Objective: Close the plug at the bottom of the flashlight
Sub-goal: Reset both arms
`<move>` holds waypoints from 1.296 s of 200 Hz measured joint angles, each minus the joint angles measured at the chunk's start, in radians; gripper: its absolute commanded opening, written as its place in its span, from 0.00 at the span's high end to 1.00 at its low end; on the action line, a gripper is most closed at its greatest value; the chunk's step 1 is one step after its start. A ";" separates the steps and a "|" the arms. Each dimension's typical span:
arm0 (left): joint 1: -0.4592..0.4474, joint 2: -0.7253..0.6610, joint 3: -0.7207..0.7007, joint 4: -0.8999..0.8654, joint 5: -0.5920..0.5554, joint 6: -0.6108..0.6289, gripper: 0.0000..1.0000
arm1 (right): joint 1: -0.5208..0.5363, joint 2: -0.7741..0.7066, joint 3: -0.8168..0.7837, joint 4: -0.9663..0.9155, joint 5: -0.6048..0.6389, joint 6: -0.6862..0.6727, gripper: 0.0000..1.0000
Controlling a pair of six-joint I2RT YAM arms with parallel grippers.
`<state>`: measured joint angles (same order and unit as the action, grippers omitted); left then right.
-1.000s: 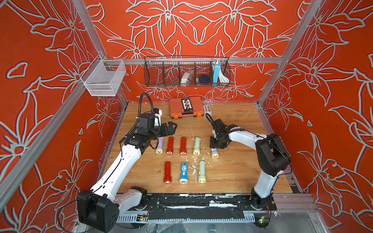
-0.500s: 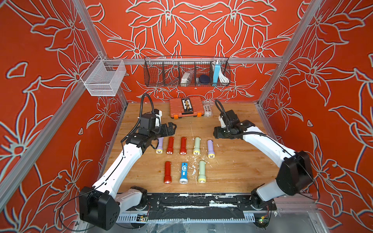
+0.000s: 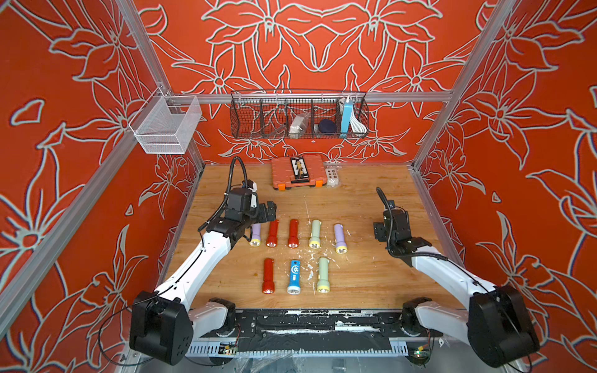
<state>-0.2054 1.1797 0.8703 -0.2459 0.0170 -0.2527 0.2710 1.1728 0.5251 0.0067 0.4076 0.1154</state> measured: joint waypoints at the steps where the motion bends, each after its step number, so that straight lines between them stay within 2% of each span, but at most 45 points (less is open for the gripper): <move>1: 0.000 0.000 -0.002 0.002 -0.002 0.002 0.01 | -0.003 0.003 -0.004 0.009 0.003 -0.002 0.18; 27: 0.034 -0.022 -0.109 0.101 -0.113 0.064 0.02 | -0.039 0.069 -0.070 0.203 0.027 -0.039 0.18; 59: 0.140 -0.053 -0.289 0.287 -0.198 0.105 0.02 | -0.061 0.154 -0.103 0.407 0.033 -0.104 0.18; 86: 0.191 -0.023 -0.338 0.383 -0.220 0.138 0.02 | -0.121 0.220 -0.103 0.539 0.002 -0.110 0.19; 122: 0.194 0.011 -0.388 0.546 -0.191 0.188 0.02 | -0.140 0.222 -0.124 0.620 -0.058 -0.117 0.25; 128: 0.194 0.019 -0.397 0.564 -0.188 0.195 0.02 | -0.146 0.219 -0.143 0.656 -0.082 -0.117 0.13; 142: 0.196 0.043 -0.407 0.594 -0.177 0.205 0.02 | -0.166 0.237 -0.215 0.793 -0.114 -0.119 0.12; 147: 0.198 0.053 -0.408 0.597 -0.172 0.209 0.02 | -0.173 0.240 -0.228 0.787 -0.119 -0.118 0.03; 150: 0.198 0.058 -0.408 0.600 -0.170 0.211 0.02 | -0.177 0.241 -0.234 0.783 -0.122 -0.111 0.02; 195: 0.200 0.084 -0.412 0.638 -0.128 0.229 0.02 | -0.185 0.253 -0.240 0.824 -0.111 -0.101 0.02; 228: 0.200 0.109 -0.482 0.768 -0.090 0.242 0.02 | -0.185 0.251 -0.235 0.816 -0.109 -0.100 0.02; 246: 0.200 0.194 -0.545 0.908 -0.093 0.242 0.02 | -0.185 0.251 -0.235 0.816 -0.109 -0.100 0.02; 259: 0.200 0.227 -0.582 0.946 -0.103 0.228 0.02 | -0.185 0.251 -0.234 0.815 -0.109 -0.100 0.02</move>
<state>-0.0055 1.4067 0.2882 0.7006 -0.0856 -0.0250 0.0860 1.4235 0.2909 0.8215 0.2985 0.0158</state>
